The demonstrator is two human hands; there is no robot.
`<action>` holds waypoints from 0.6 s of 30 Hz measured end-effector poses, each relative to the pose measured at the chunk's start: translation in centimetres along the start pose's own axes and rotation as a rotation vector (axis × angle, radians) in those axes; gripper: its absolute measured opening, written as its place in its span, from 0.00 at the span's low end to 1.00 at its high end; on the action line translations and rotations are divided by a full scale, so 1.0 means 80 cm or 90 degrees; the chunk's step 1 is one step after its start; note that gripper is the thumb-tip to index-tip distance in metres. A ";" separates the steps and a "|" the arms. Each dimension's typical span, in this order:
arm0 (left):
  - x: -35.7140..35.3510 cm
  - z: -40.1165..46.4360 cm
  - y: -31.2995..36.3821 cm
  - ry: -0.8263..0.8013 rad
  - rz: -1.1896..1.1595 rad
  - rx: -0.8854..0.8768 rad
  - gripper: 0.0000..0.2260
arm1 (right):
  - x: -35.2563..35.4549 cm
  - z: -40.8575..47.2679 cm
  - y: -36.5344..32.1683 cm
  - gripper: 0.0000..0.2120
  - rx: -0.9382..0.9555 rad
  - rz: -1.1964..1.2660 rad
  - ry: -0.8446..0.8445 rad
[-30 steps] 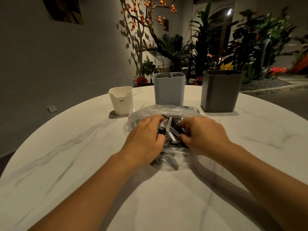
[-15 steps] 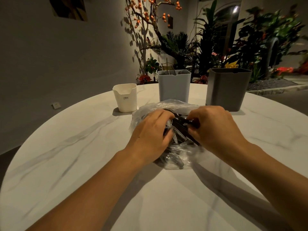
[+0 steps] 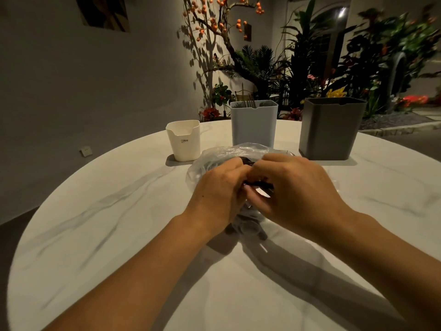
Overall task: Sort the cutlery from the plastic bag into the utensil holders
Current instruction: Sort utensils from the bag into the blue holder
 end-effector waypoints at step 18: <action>0.031 0.020 0.001 0.184 -0.596 0.487 0.14 | -0.020 -0.005 0.036 0.14 -0.280 0.456 -0.089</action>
Point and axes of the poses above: each hand's wrist, its own z-axis towards the middle knuckle, its own x-axis out of the back of the hand, y = z × x, the point moved 2 cm from there along z, towards the middle knuckle
